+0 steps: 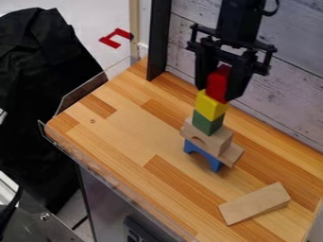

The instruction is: Put the red block on top of the cylinder

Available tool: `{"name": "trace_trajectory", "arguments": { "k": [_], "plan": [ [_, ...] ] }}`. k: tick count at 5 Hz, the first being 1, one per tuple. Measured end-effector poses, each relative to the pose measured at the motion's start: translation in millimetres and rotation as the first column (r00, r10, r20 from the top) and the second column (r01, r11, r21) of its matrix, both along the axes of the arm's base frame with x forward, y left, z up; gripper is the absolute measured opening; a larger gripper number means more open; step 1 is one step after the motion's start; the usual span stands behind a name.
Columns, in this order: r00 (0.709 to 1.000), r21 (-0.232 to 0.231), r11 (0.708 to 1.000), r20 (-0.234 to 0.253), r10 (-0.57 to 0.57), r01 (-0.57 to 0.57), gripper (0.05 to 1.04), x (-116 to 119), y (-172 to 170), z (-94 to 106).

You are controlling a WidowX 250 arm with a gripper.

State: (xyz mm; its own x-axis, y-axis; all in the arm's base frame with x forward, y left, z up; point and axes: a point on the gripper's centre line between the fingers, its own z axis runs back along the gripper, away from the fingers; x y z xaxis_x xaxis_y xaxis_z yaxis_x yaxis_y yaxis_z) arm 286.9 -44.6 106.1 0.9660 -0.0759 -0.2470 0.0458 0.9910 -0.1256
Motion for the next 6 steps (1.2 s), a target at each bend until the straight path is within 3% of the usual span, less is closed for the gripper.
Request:
{"name": "trace_trajectory", "arguments": {
  "k": [1,2,3,5,6],
  "plan": [
    [1.0,0.0,1.0,0.0,0.012,-0.012,0.582,1,4,0.0],
    [1.0,-0.001,1.0,0.004,0.009,-0.009,0.665,2,4,0.3],
    [1.0,0.0,1.0,0.004,0.004,-0.004,0.942,2,4,-0.6],
    [1.0,-0.008,1.0,0.008,0.008,-0.008,1.0,4,3,2.4],
    [0.999,-0.024,0.999,0.035,0.035,-0.034,1.0,5,9,17.2]
  ]
}}
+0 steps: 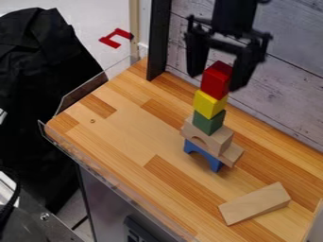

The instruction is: Put the red block on top of the cylinder

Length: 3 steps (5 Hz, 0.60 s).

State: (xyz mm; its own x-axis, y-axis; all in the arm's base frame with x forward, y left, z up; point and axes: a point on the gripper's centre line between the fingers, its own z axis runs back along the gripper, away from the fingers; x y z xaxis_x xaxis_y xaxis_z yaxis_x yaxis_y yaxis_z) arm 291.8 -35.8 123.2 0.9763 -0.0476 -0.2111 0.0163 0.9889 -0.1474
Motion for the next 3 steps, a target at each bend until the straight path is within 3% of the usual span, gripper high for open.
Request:
{"name": "trace_trajectory", "arguments": {
  "k": [1,2,3],
  "plan": [
    [0.998,-0.011,0.999,0.046,0.043,-0.043,1.0,-2,13,22.7],
    [0.994,-0.018,0.996,0.054,0.092,-0.091,1.0,-4,32,28.6],
    [0.99,-0.021,0.991,0.034,0.134,-0.133,1.0,-15,51,21.1]
  ]
}}
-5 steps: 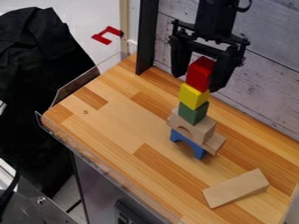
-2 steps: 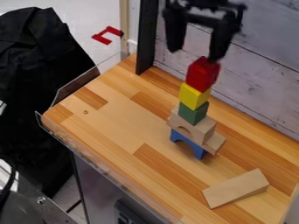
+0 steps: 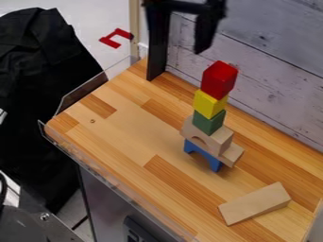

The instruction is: Put the red block on top of the cylinder

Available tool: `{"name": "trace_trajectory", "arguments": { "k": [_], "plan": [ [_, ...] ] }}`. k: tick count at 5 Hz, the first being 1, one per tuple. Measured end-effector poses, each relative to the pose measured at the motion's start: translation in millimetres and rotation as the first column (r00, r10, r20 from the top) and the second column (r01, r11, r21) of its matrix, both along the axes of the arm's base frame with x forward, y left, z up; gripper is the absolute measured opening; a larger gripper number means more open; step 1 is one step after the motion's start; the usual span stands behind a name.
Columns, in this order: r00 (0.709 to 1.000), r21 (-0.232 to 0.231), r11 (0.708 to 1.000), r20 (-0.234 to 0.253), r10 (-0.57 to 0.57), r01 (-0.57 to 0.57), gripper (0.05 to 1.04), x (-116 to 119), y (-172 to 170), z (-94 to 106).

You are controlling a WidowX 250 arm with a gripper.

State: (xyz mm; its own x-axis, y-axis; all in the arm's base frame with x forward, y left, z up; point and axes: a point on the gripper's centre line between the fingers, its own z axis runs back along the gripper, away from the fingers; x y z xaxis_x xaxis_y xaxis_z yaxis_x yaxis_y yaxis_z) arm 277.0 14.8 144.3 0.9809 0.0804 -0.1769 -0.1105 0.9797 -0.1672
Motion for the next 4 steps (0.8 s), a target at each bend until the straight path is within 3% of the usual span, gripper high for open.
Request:
{"name": "trace_trajectory", "arguments": {
  "k": [2,4],
  "plan": [
    [0.996,0.011,0.997,-0.059,0.073,-0.073,1.0,-36,26,-26.2],
    [0.997,0.1,0.992,0.029,0.072,-0.075,1.0,-51,26,-52.3]
  ]
}}
